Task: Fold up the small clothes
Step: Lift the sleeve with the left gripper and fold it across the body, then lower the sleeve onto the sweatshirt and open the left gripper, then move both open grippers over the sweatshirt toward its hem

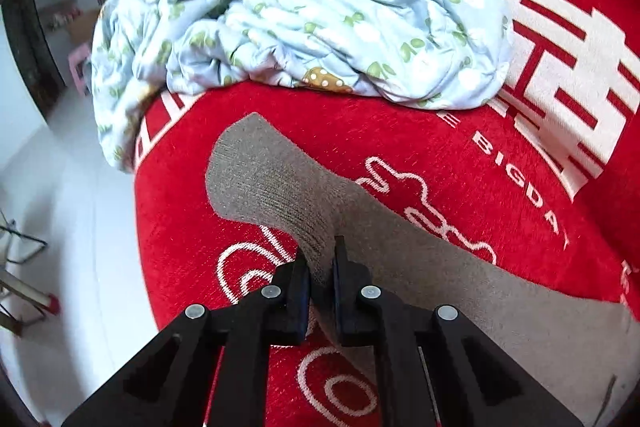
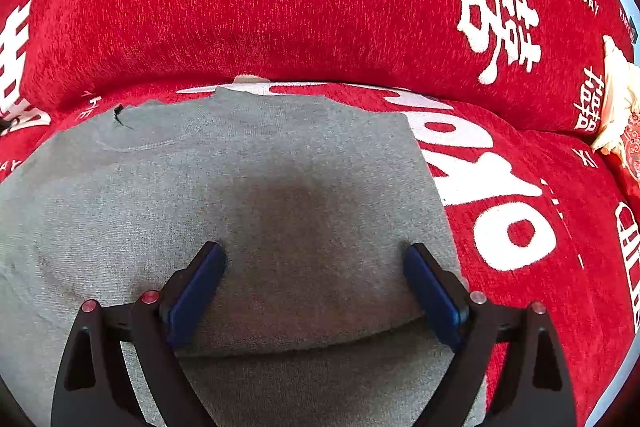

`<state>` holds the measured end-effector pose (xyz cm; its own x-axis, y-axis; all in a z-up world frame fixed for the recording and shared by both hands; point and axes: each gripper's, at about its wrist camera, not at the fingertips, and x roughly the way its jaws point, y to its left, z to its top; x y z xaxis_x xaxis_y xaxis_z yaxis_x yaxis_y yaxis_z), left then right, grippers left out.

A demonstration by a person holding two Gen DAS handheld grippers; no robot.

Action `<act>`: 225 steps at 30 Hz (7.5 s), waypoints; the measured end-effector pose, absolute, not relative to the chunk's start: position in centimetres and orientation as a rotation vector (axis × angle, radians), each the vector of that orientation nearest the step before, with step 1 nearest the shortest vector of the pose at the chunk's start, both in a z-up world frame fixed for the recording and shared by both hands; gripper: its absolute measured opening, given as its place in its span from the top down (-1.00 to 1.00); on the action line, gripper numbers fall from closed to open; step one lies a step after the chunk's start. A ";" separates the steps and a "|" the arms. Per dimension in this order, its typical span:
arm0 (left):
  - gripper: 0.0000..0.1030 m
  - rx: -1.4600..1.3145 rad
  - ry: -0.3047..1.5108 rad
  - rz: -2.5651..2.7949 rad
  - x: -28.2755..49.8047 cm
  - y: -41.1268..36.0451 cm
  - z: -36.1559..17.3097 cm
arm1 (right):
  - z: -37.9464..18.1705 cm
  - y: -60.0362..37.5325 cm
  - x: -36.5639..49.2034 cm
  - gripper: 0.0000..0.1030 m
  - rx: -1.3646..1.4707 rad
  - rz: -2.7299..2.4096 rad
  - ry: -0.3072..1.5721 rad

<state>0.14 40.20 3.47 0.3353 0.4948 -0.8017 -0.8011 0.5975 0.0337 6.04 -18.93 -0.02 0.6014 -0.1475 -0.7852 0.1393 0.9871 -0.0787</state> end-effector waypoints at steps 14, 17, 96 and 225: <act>0.81 -0.330 0.894 0.677 3.5 31.7 6.8 | -0.1 -19.0 6.1 -0.82 -0.010 -0.168 0.914; 0.81 -0.318 0.926 0.618 4.7 29.1 6.6 | 0.3 -19.0 5.9 -0.82 -0.007 -0.165 0.916; 0.81 0.123 1.070 -0.022 10.0 -13.2 8.6 | 0.5 -22.0 -2.2 -0.96 0.001 0.032 0.892; -1.00 -0.018 1.040 -0.057 6.8 3.8 2.2 | 2.4 -17.0 3.9 -0.99 -0.004 0.050 0.947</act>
<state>6.76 3.79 2.18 0.5049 -0.0556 -0.8614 0.0382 0.9984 -0.0420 3.86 -17.03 2.40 0.5828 0.0412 -0.8116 -0.0451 0.9988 0.0183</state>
